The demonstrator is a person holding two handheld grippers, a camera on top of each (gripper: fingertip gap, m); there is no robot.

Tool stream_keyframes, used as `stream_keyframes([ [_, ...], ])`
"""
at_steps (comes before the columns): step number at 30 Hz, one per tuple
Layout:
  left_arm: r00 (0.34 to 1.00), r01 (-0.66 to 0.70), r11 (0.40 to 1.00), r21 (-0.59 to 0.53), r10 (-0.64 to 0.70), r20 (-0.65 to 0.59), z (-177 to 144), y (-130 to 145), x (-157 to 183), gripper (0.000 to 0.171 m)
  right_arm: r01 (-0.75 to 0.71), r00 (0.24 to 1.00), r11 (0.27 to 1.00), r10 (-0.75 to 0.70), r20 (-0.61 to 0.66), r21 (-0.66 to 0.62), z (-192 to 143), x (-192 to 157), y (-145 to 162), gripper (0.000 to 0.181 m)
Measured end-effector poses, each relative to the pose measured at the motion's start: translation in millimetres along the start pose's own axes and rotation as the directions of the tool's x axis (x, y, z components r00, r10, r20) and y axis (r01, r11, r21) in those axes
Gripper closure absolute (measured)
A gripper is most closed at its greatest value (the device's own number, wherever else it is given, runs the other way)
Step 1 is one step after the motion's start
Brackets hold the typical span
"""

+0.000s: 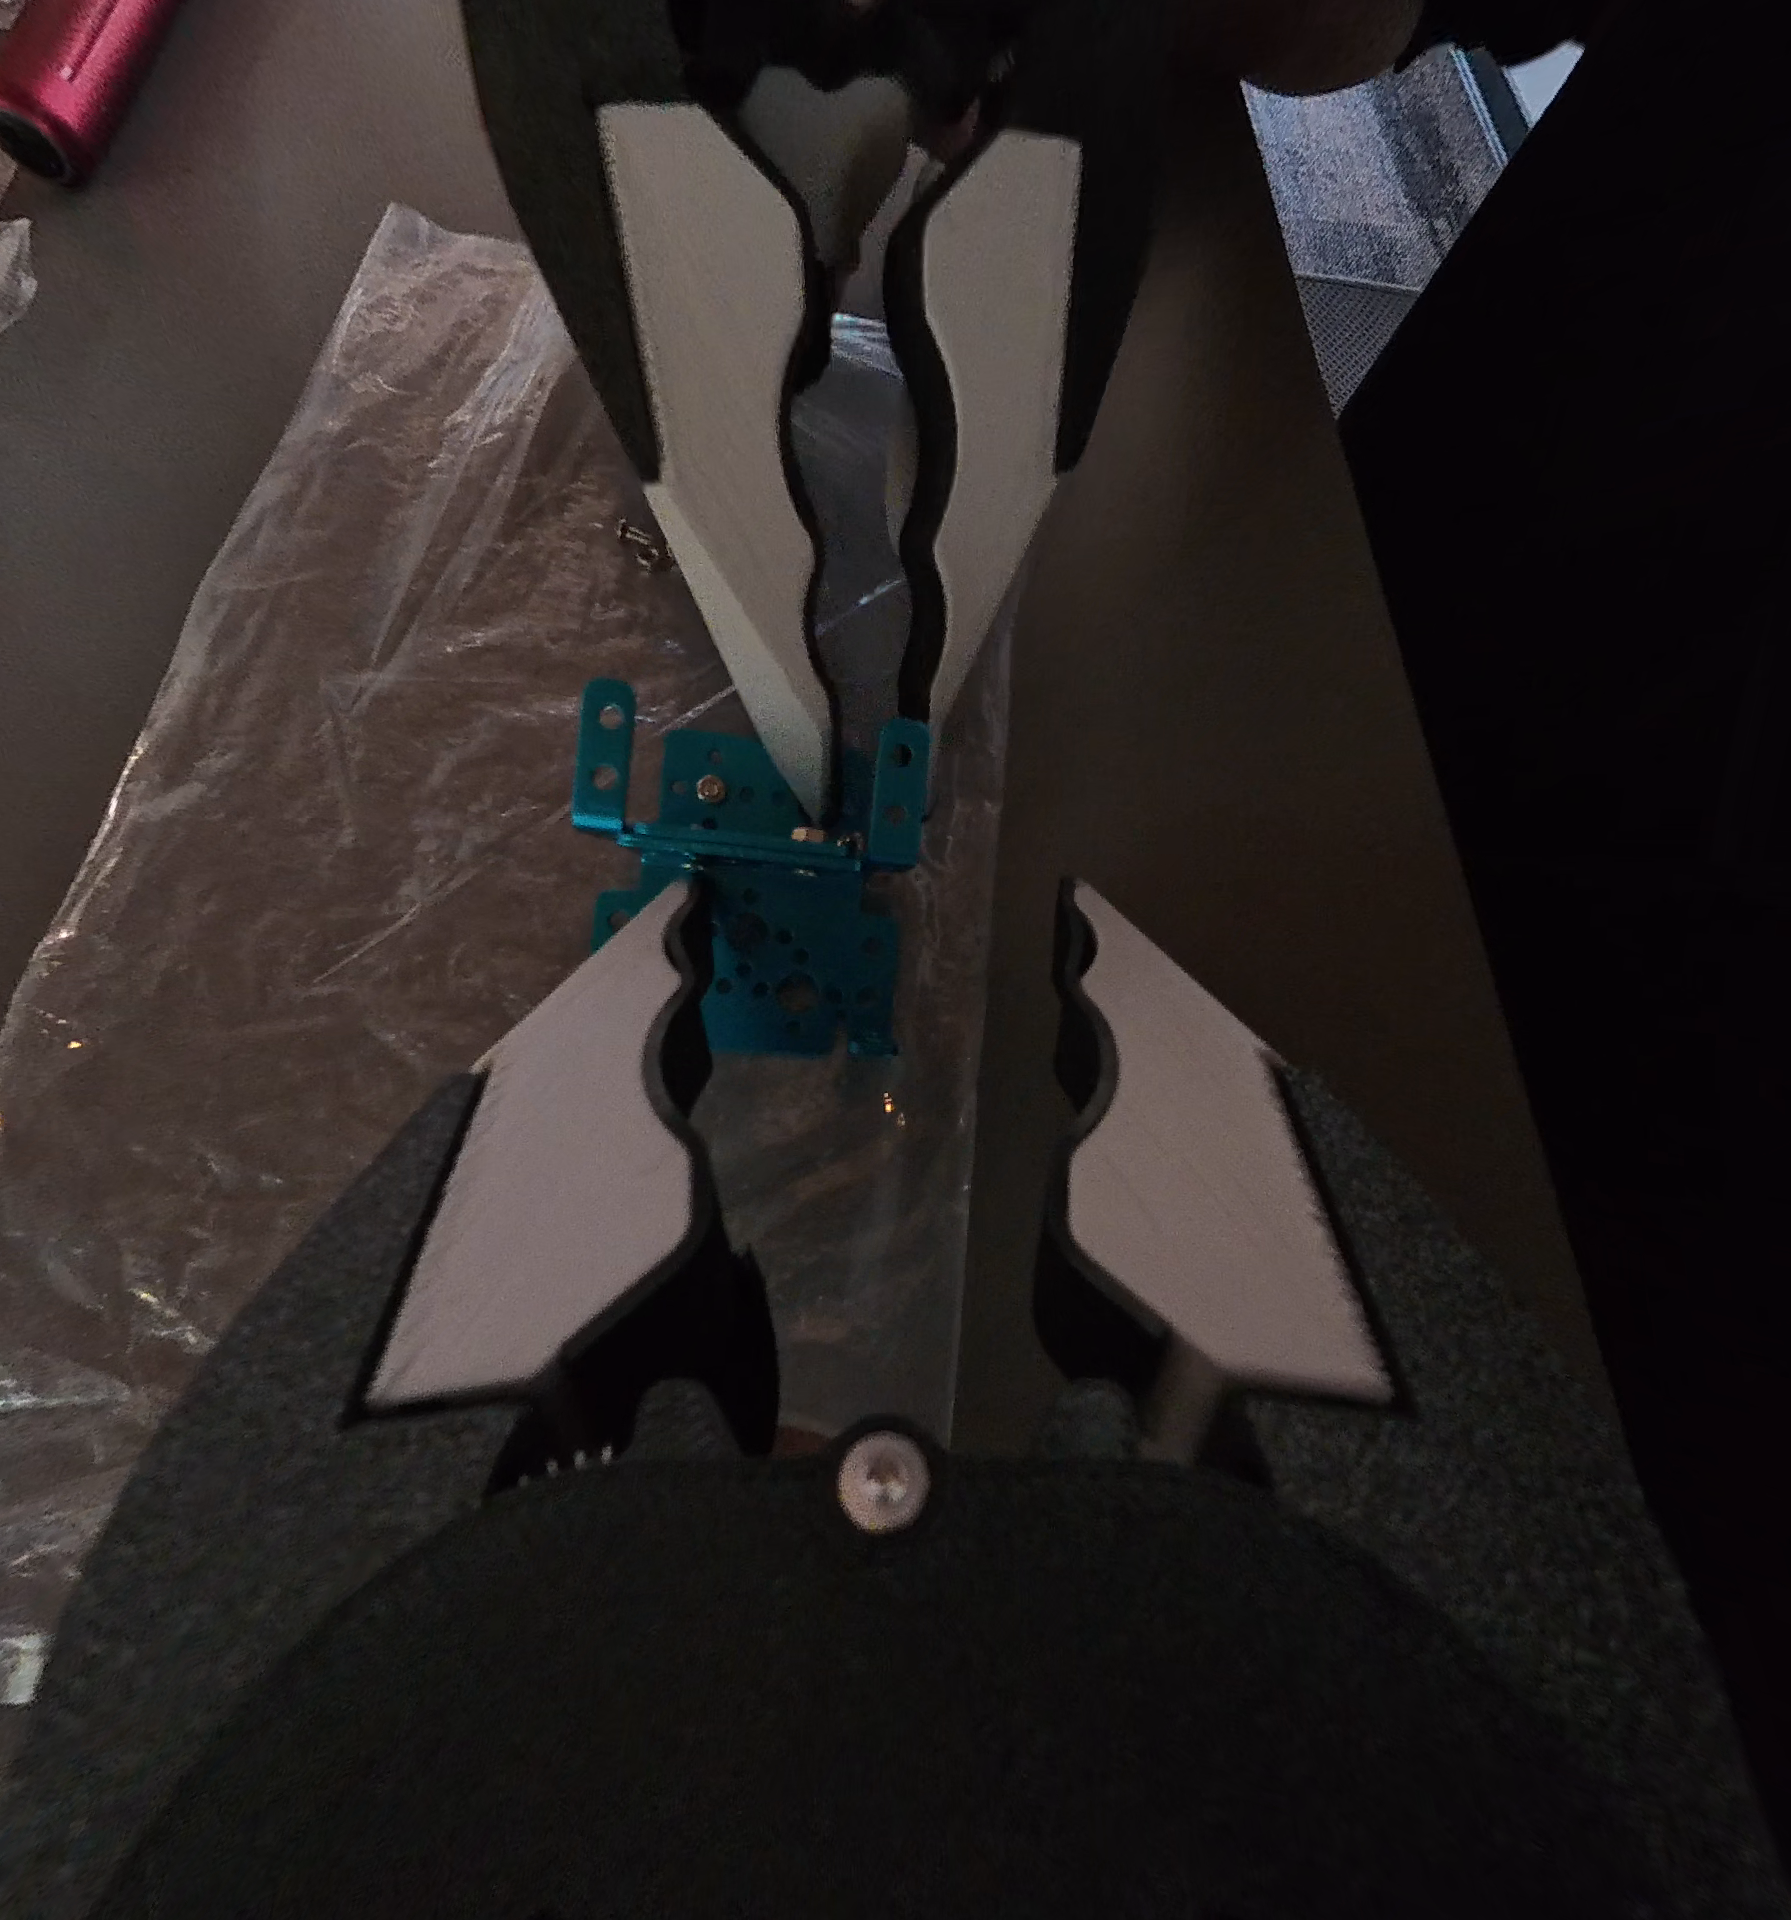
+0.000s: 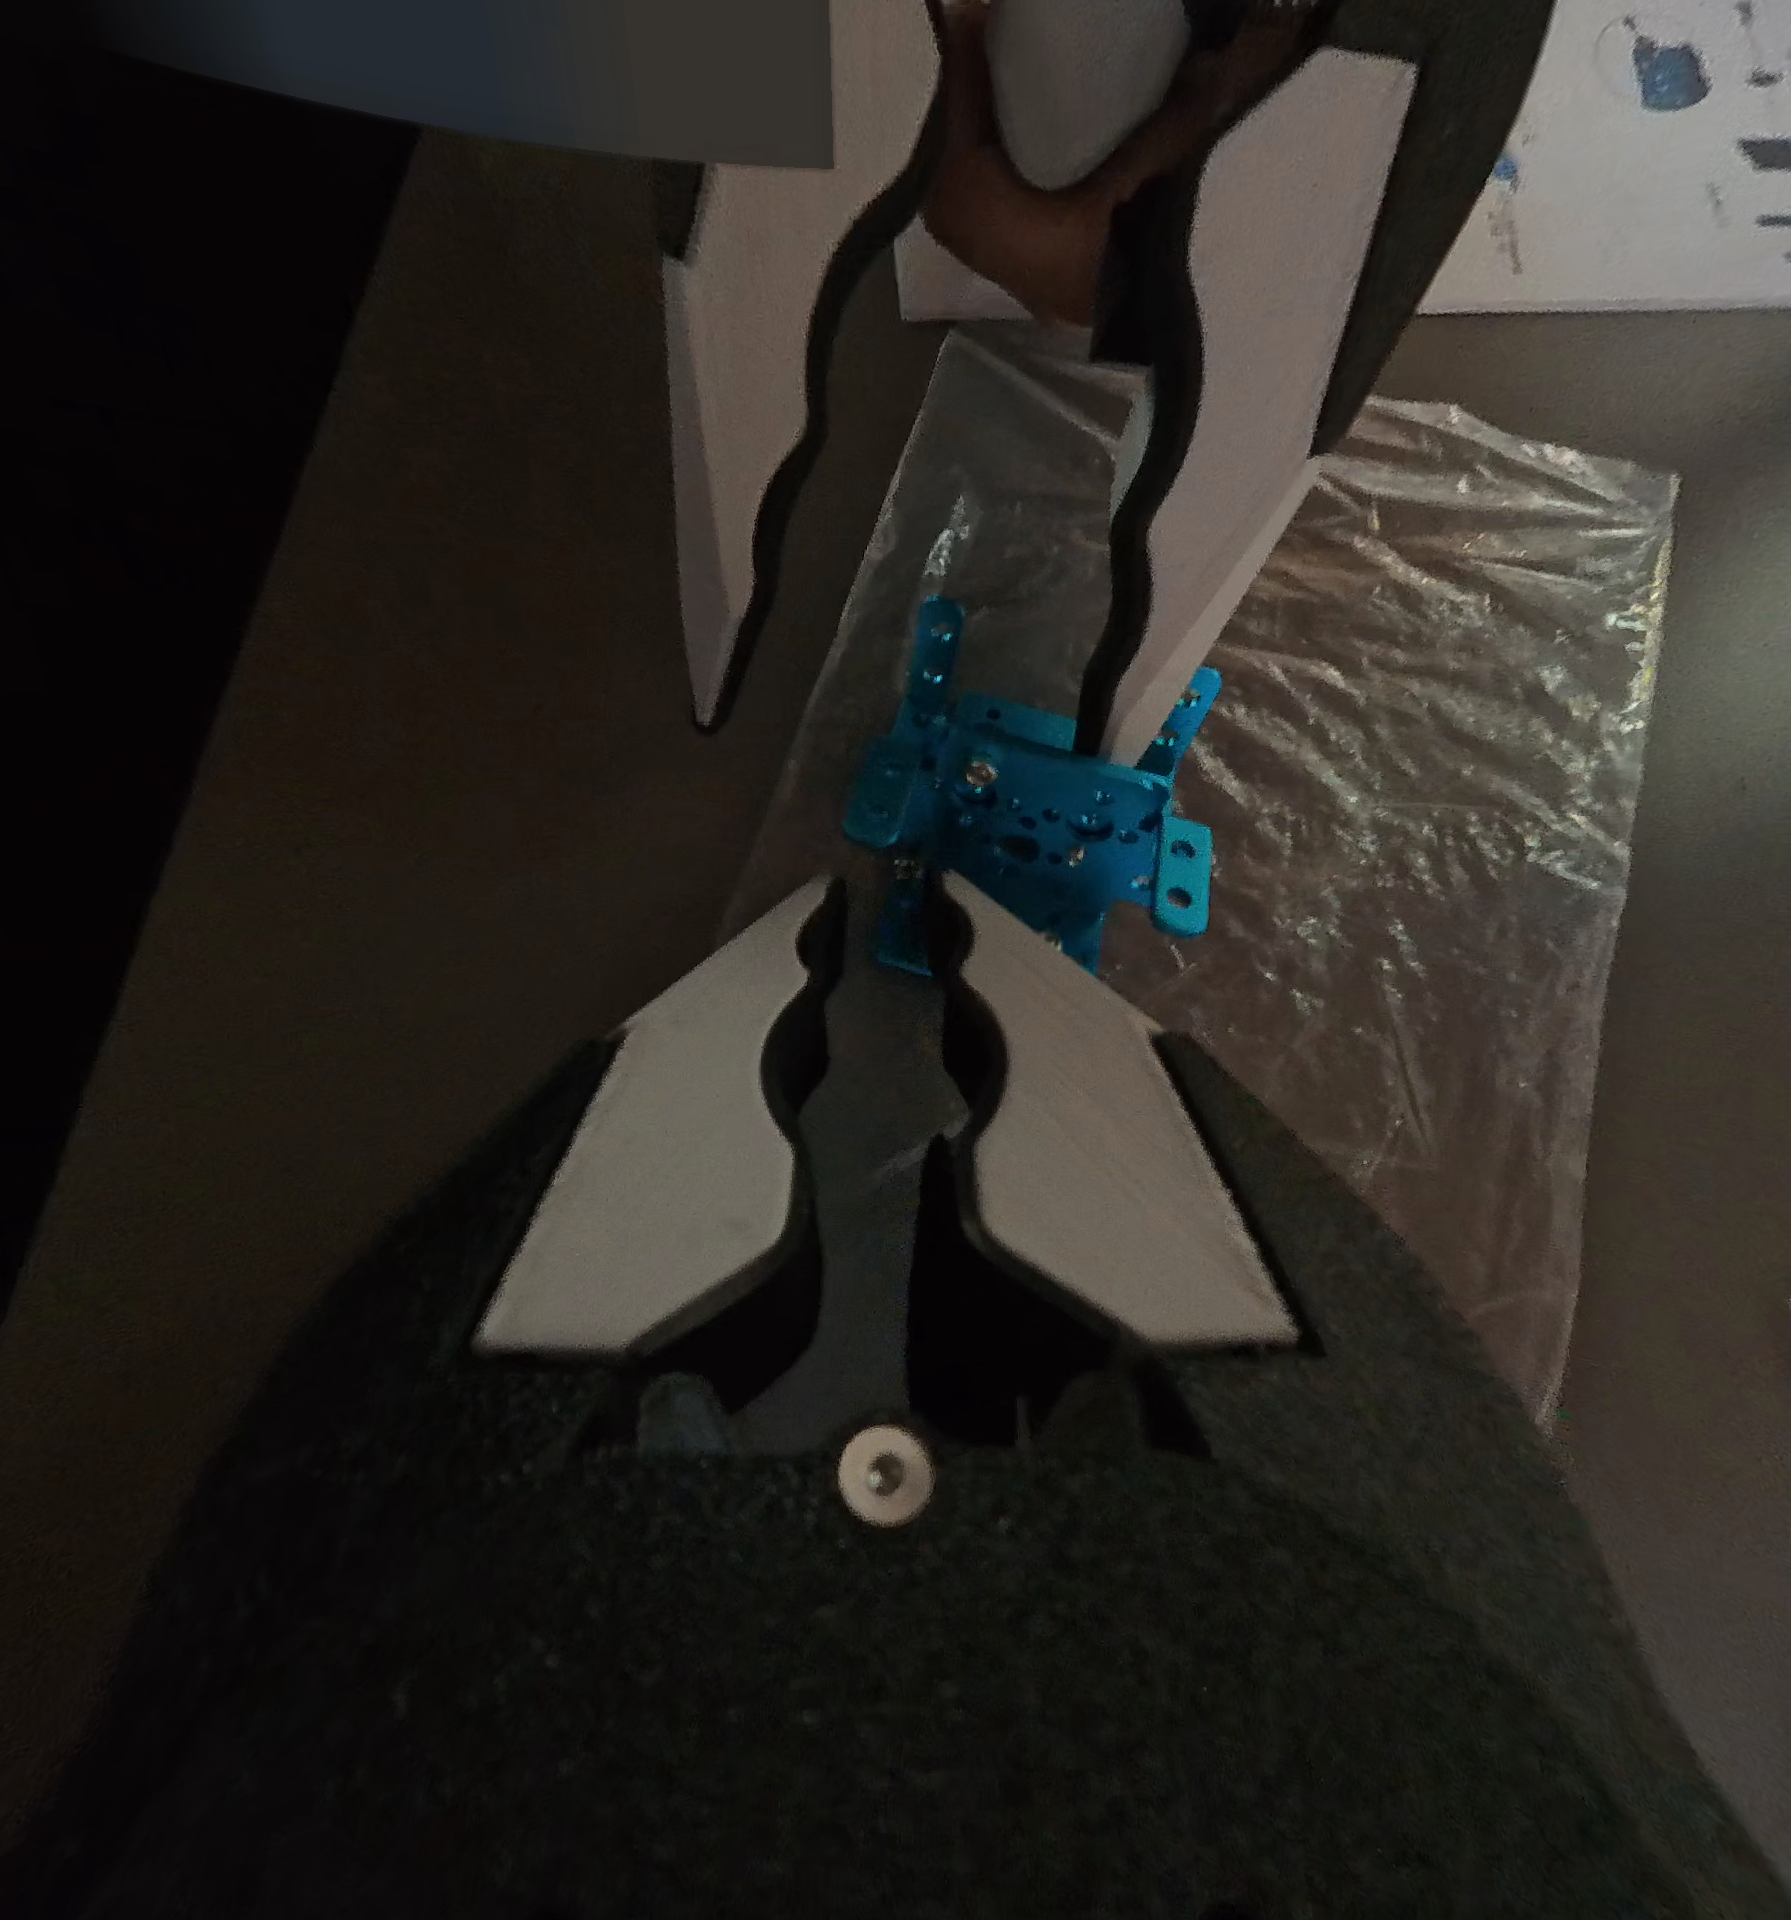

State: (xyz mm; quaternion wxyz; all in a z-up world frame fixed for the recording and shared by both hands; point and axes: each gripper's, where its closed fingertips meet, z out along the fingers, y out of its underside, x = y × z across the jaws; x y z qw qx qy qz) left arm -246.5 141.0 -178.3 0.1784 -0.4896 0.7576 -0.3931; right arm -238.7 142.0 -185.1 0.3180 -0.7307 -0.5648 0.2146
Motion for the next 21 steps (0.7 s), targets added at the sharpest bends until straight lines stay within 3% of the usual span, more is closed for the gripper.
stream_keyframes([
  [13, 1.0, -0.009, 1.0, -0.002, 0.009, 0.002, 0, 0, 1, 0.106, -0.004, 0.999, 0.999, 0.003, 0.035, 0.039, -3, -7, -6, 0.172],
  [21, 1.0, -0.018, 1.0, -0.005, 0.018, 0.008, 0, 1, 1, 0.106, 0.016, 0.997, 1.0, -0.016, 0.072, -0.012, 4, -17, 1, 0.171],
])
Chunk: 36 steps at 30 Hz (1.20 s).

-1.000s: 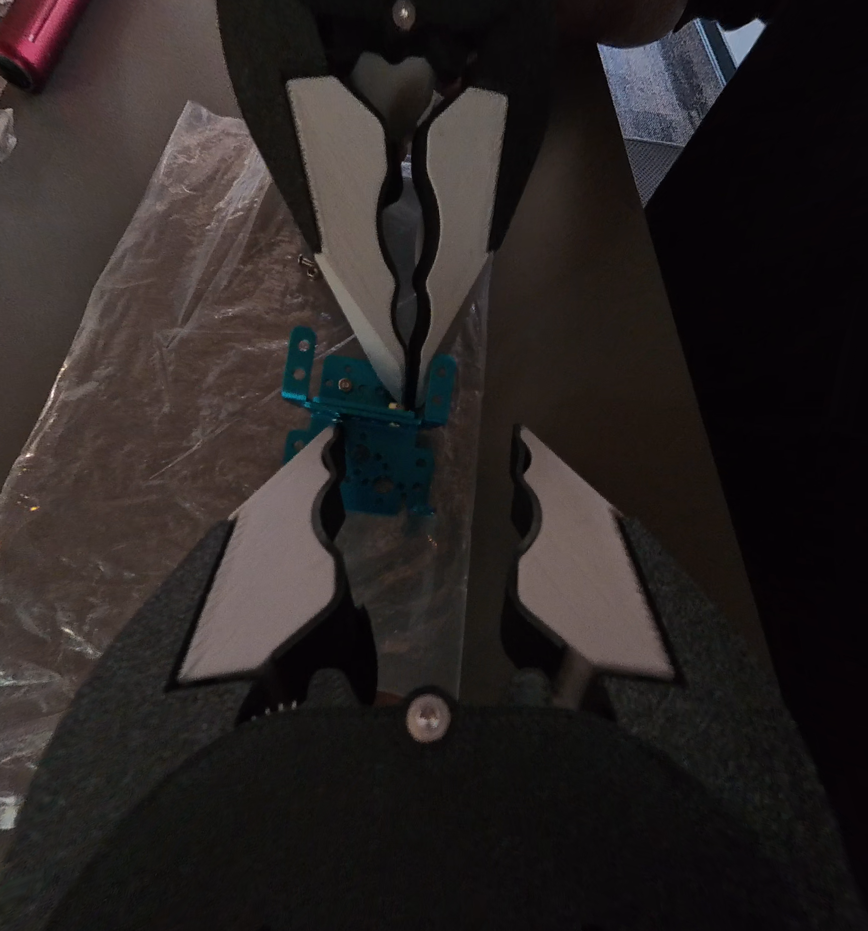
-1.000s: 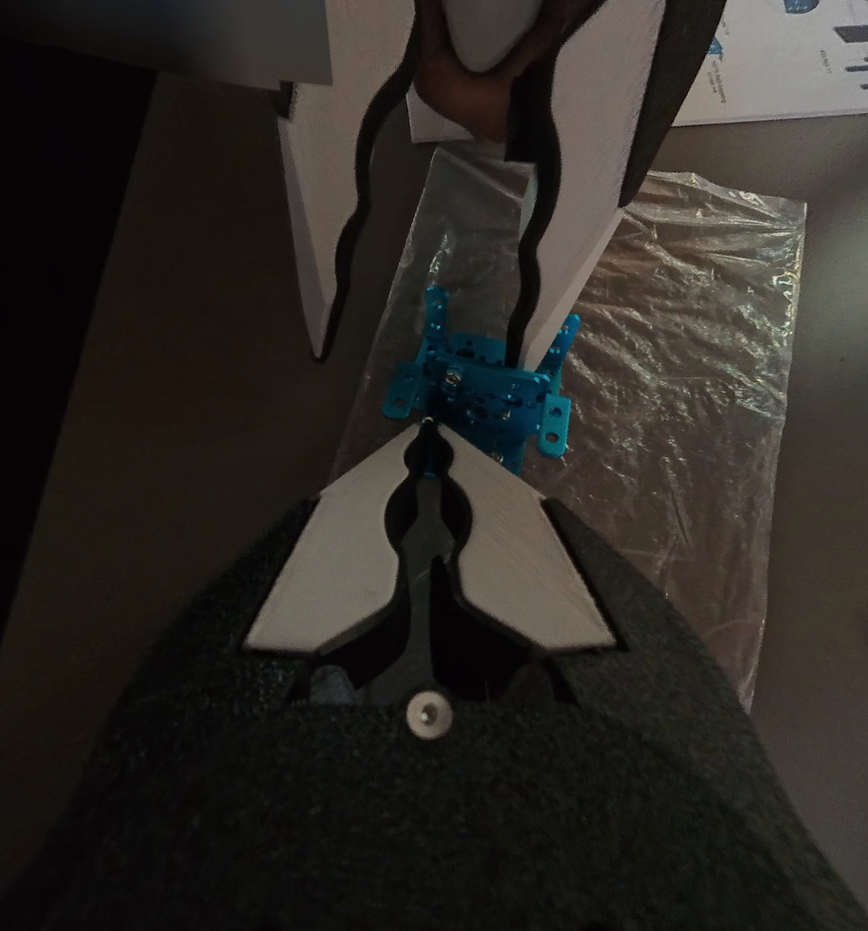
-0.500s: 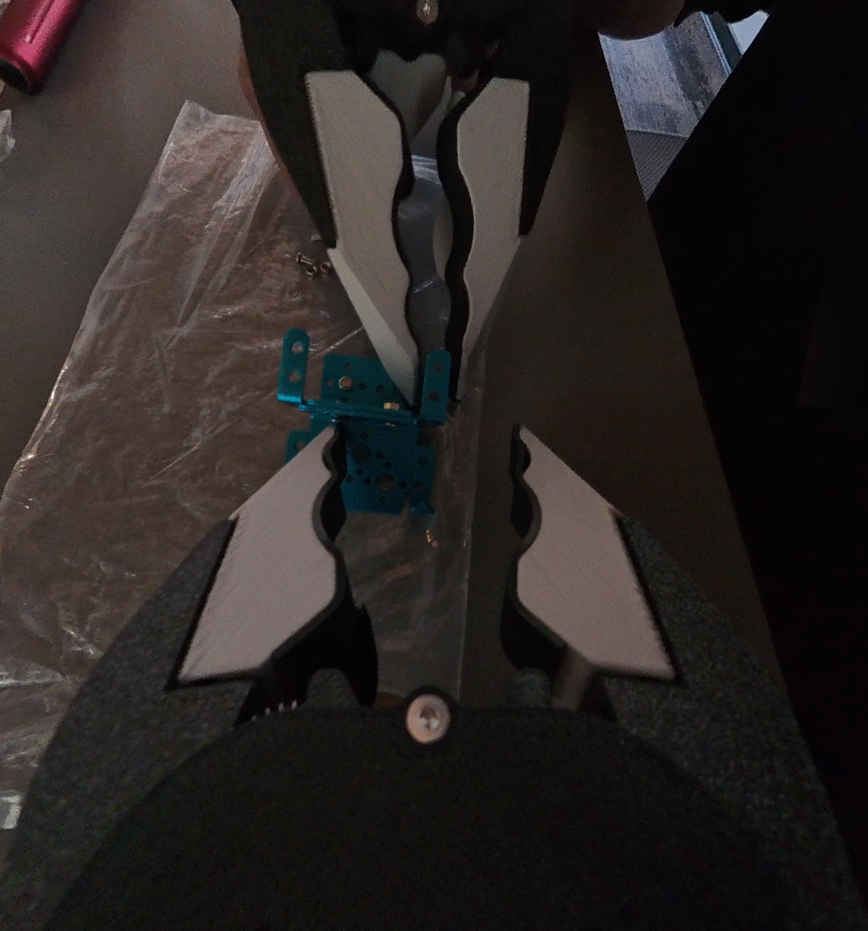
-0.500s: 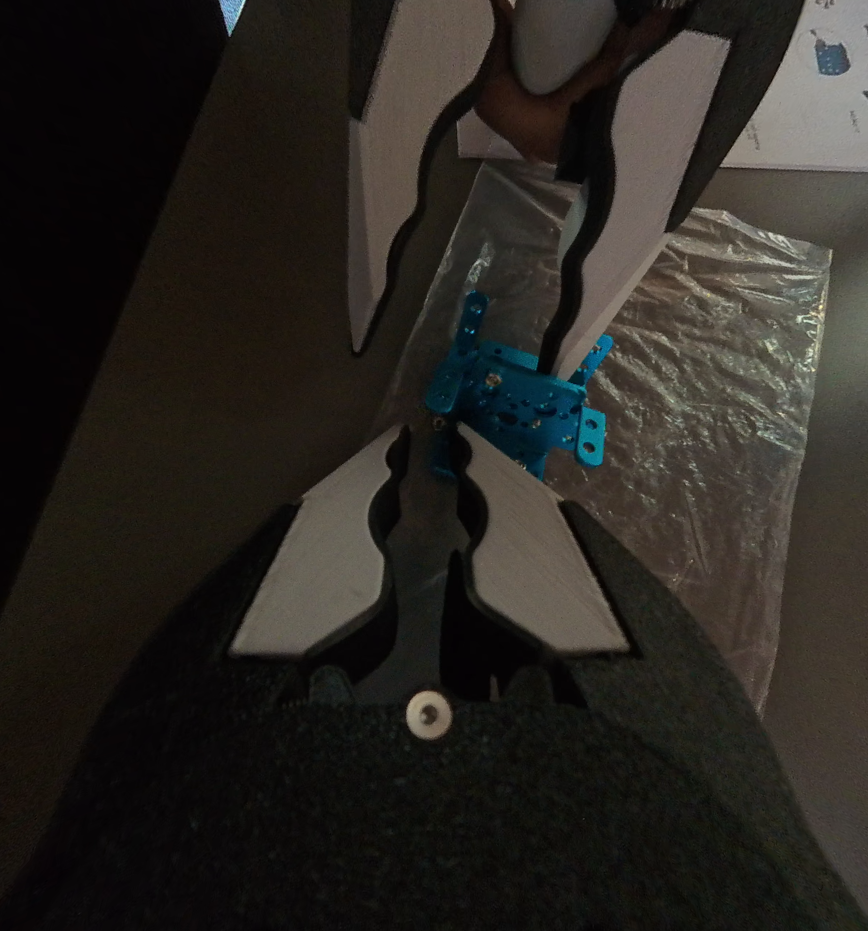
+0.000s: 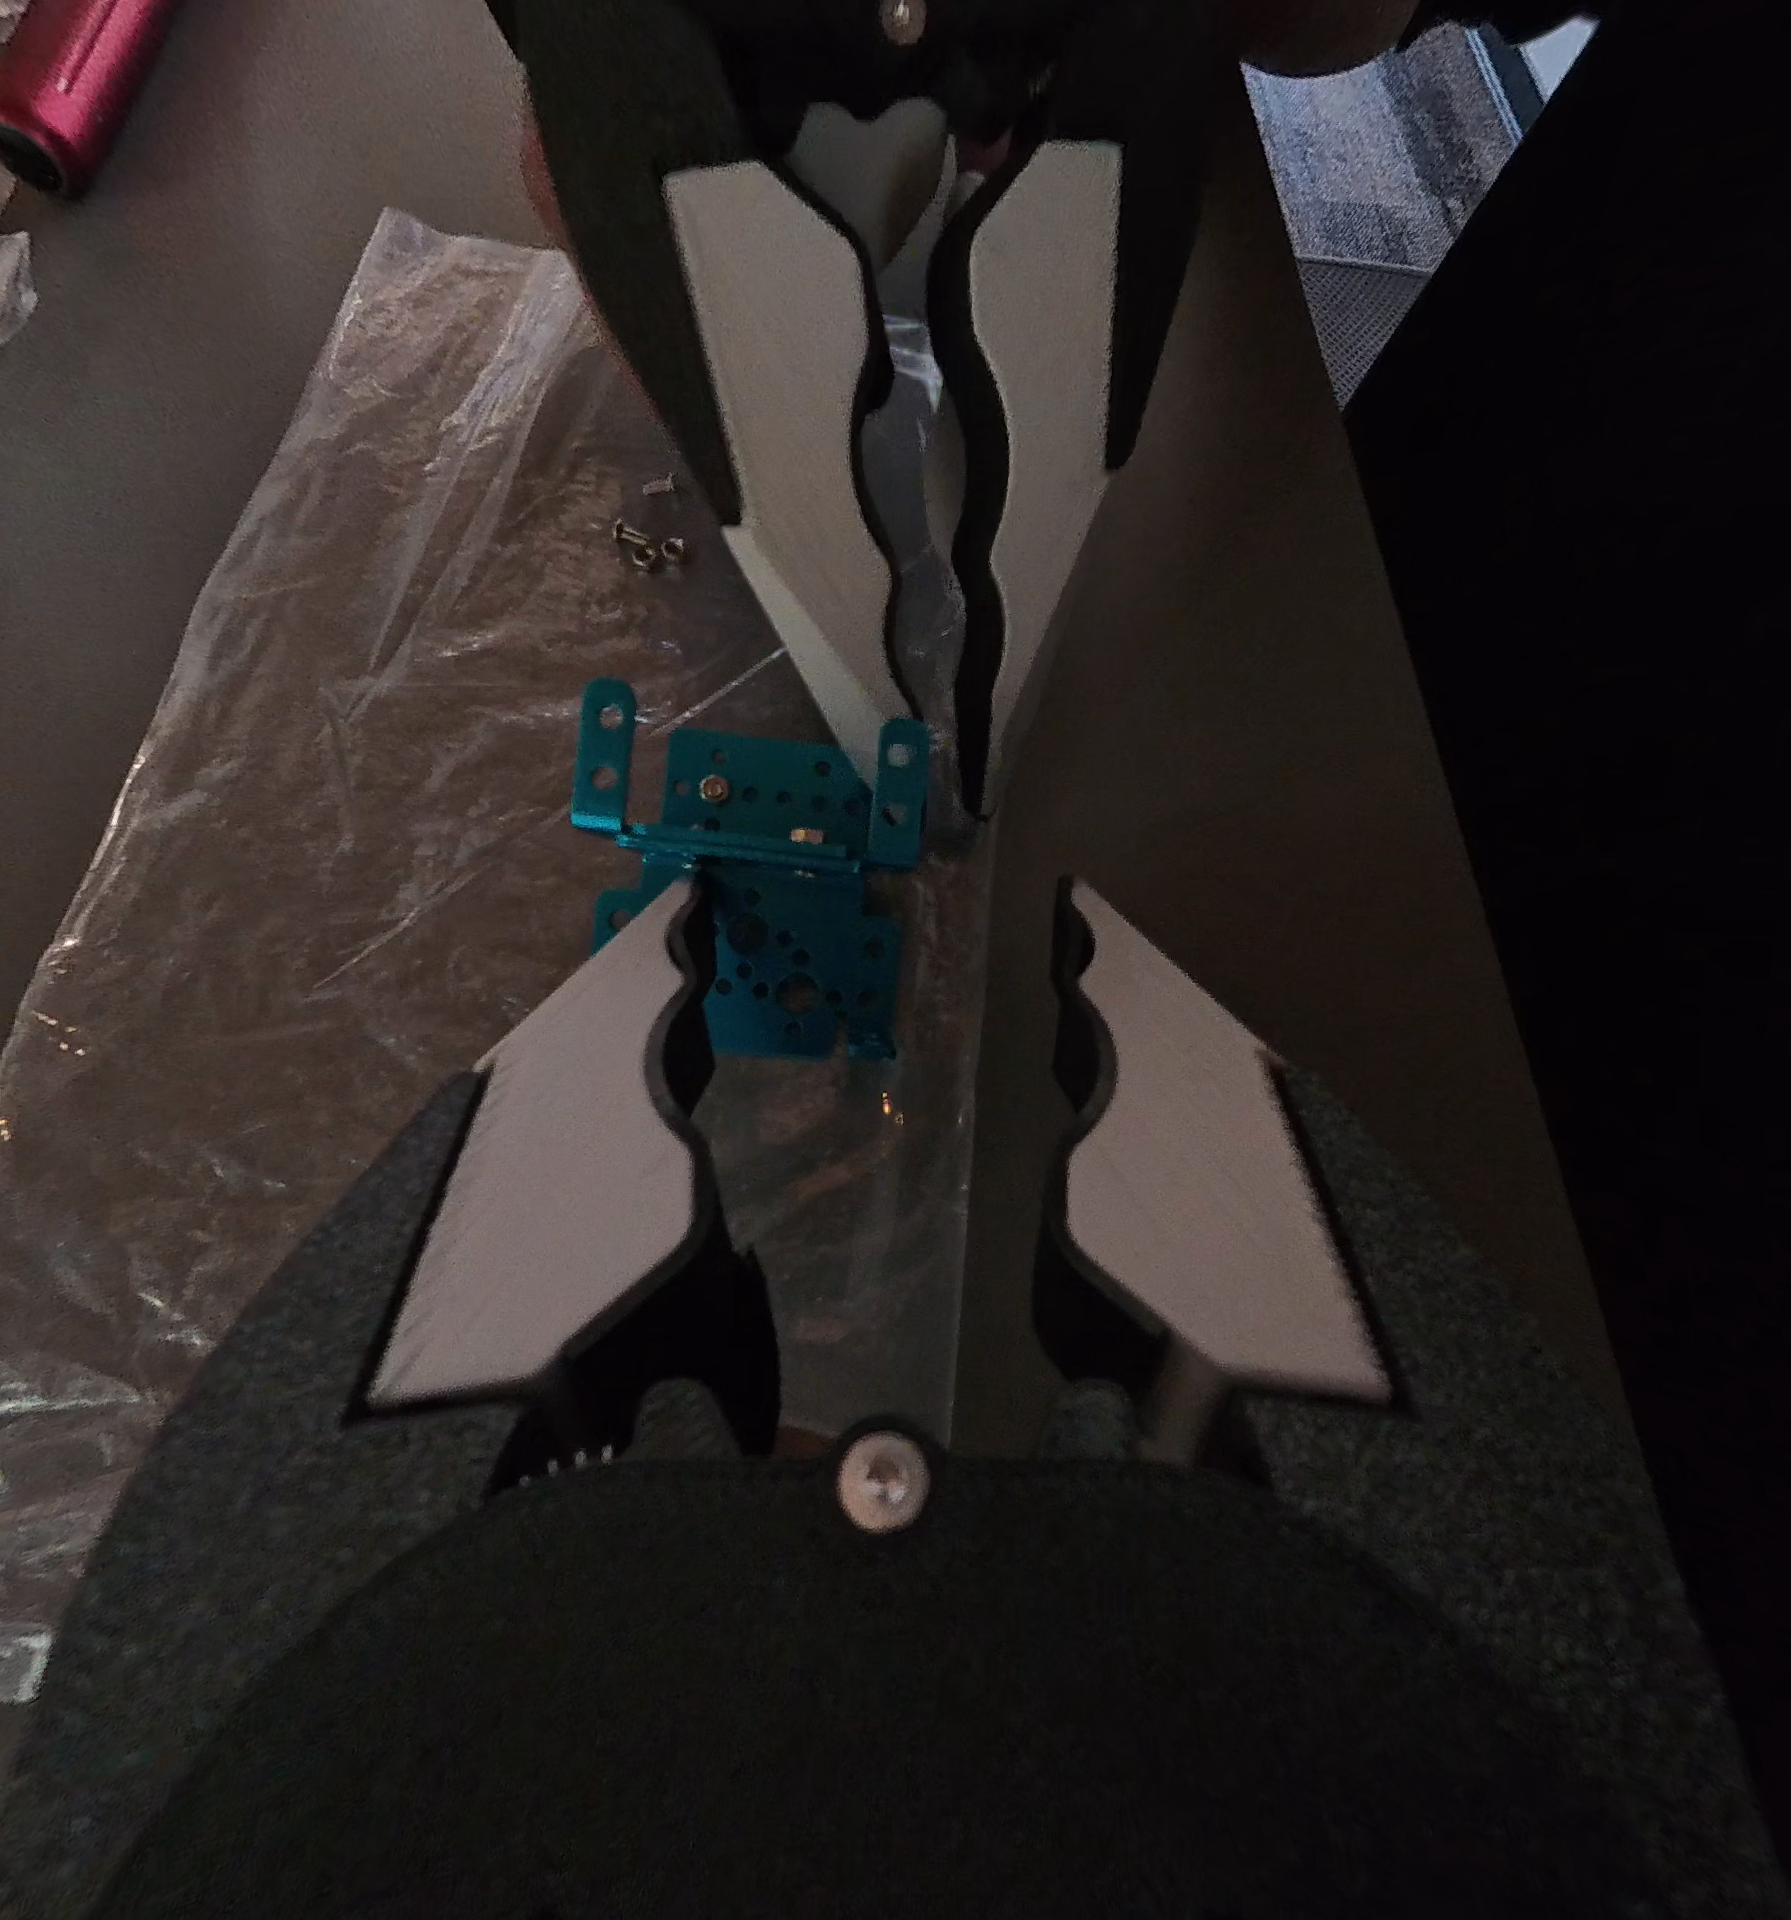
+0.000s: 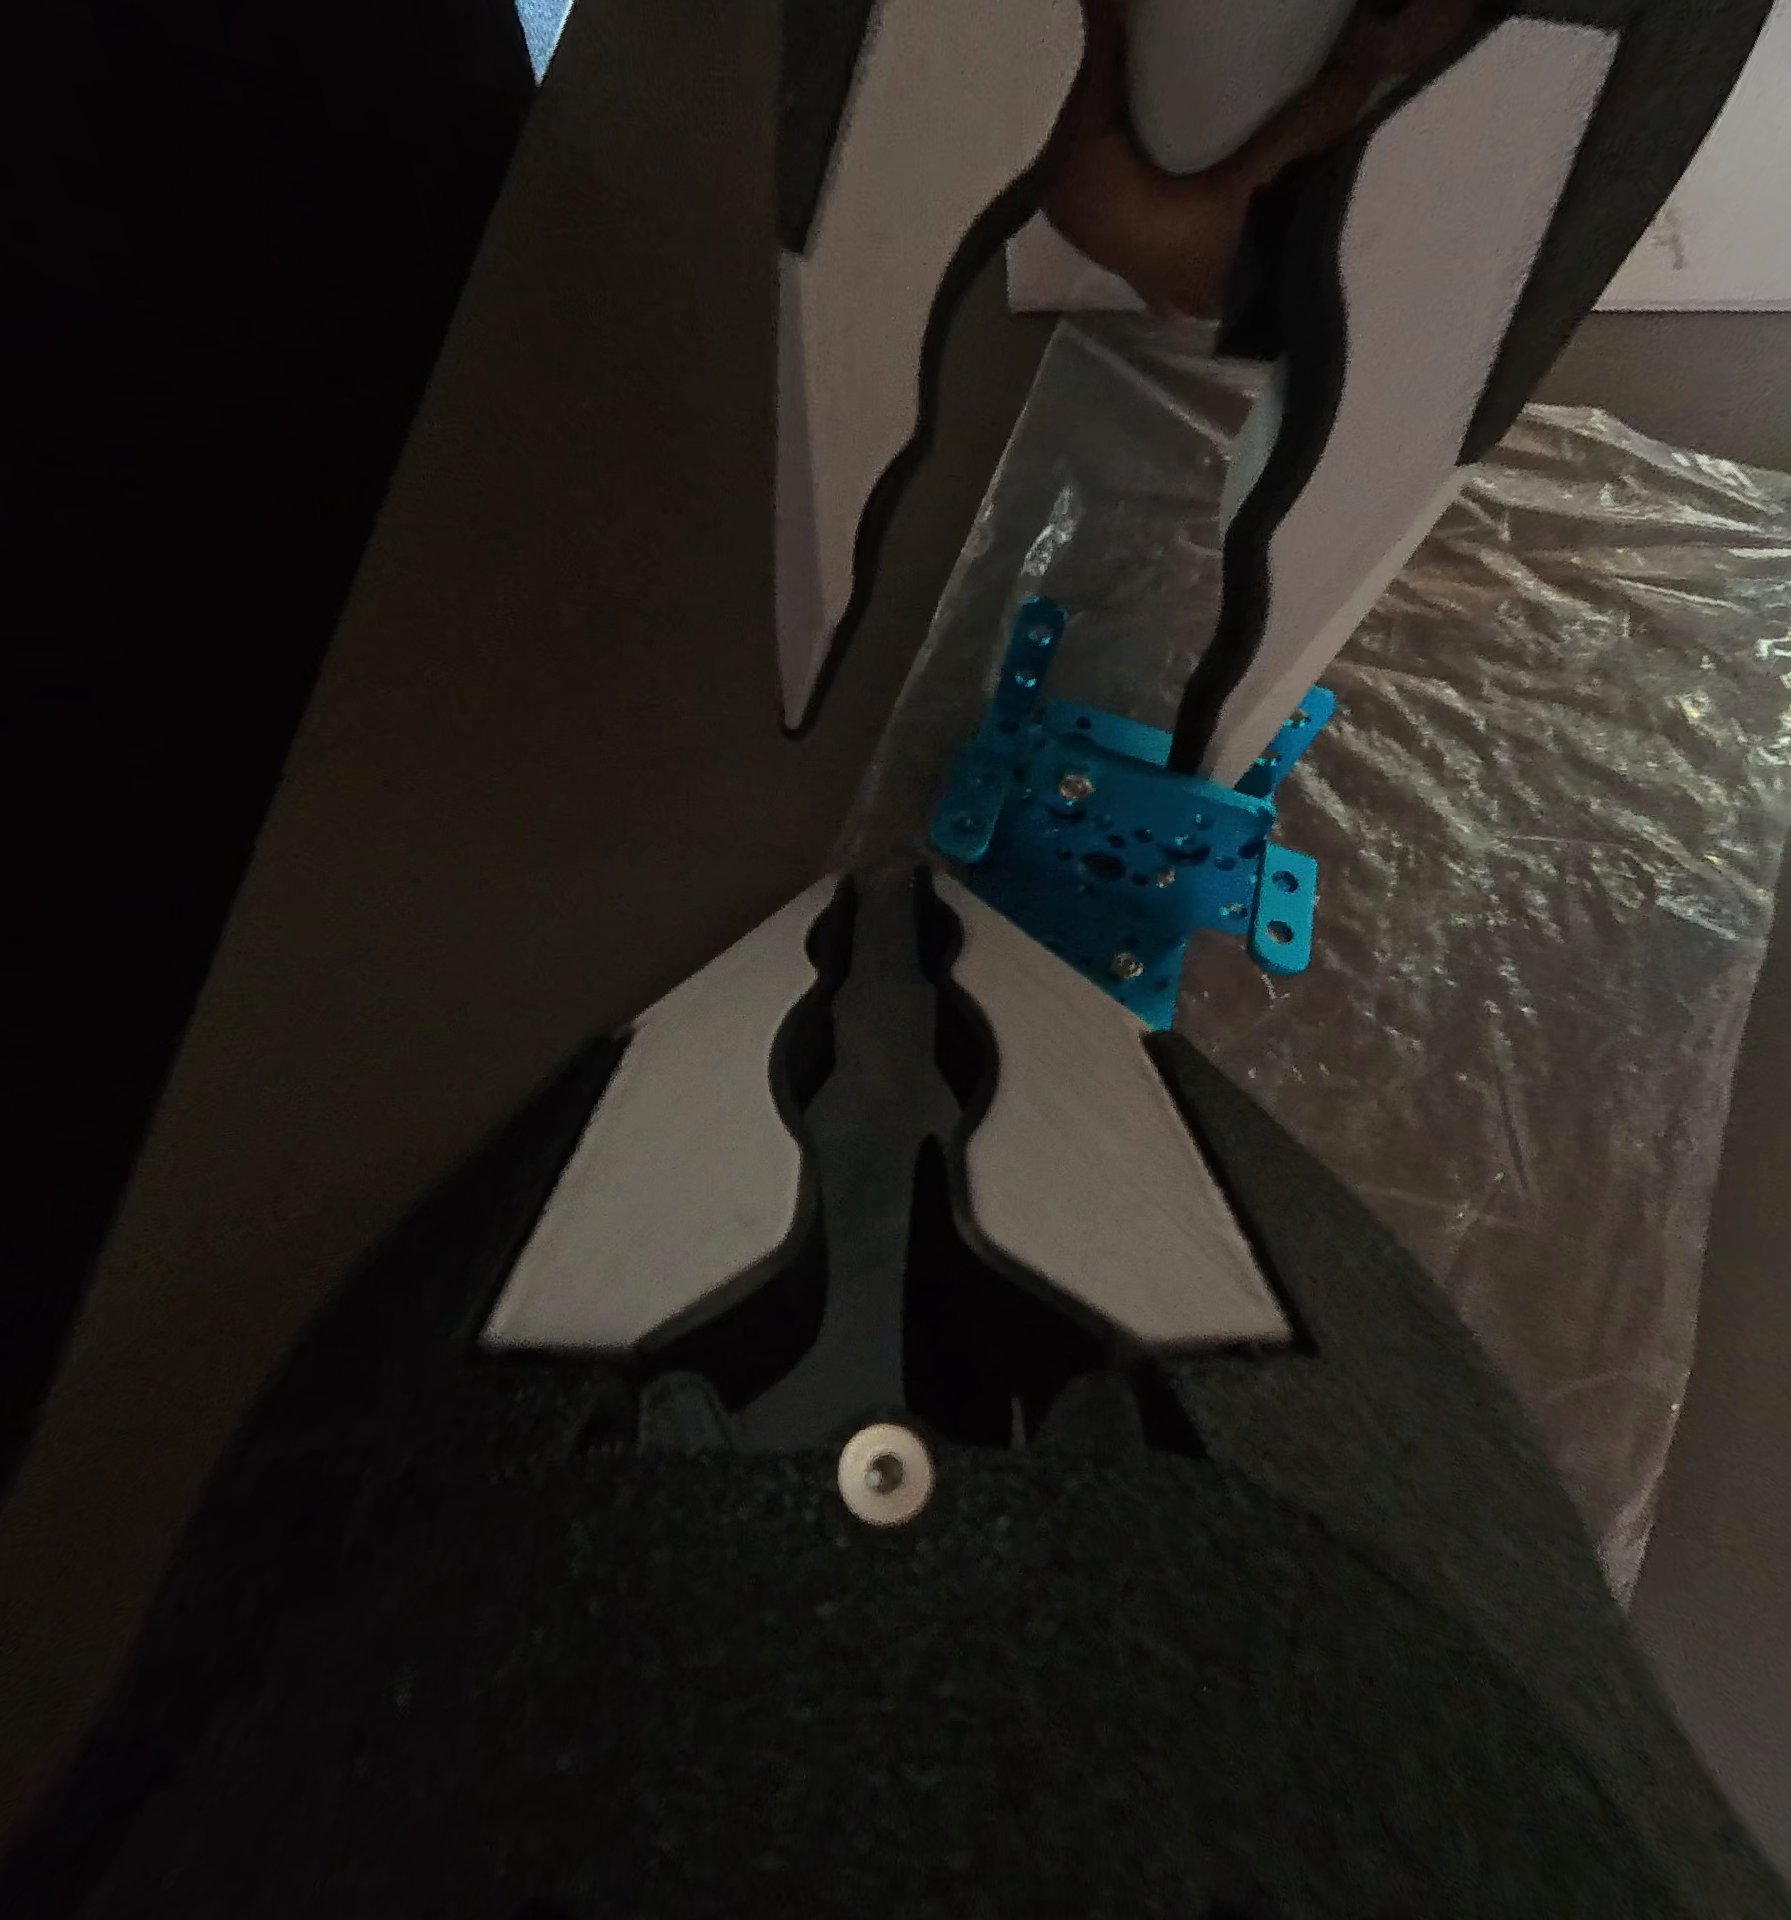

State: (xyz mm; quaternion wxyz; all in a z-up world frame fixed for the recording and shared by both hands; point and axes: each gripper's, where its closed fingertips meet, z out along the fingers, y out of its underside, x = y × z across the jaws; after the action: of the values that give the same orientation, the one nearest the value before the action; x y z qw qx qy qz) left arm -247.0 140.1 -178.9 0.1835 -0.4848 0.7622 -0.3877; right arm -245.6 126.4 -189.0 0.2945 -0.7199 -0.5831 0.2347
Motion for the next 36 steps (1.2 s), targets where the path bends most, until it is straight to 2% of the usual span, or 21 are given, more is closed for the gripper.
stream_keyframes([
  [5, 1.0, -0.001, 1.0, -0.001, 0.001, 0.002, 0, 0, 0, 0.106, -0.003, 1.0, 1.0, 0.004, -0.004, 0.021, -3, 1, -4, 0.17],
  [12, 1.0, -0.005, 1.0, -0.004, 0.005, 0.001, -1, 1, 1, 0.106, 0.014, 1.0, 0.998, -0.013, 0.01, -0.06, -7, -3, 10, 0.178],
  [18, 1.0, -0.009, 1.0, -0.006, 0.009, 0.003, -1, 1, 1, 0.106, -0.031, 0.999, 0.999, 0.032, 0.018, -0.008, -1, -2, 0, 0.163],
  [26, 1.0, -0.014, 1.0, -0.009, 0.014, 0.004, -1, 1, 2, 0.106, -0.031, 0.999, 0.999, 0.031, 0.021, -0.021, 4, -3, 1, 0.168],
  [29, 1.0, -0.014, 1.0, -0.009, 0.014, 0.003, 0, 1, 2, 0.106, -0.037, 0.999, 0.999, 0.038, 0.016, -0.027, 3, -2, 2, 0.178],
  [36, 1.0, -0.019, 1.0, -0.011, 0.019, 0.002, 0, 2, 2, 0.106, -0.035, 0.999, 0.999, 0.035, 0.011, -0.018, -7, 0, 1, 0.178],
])
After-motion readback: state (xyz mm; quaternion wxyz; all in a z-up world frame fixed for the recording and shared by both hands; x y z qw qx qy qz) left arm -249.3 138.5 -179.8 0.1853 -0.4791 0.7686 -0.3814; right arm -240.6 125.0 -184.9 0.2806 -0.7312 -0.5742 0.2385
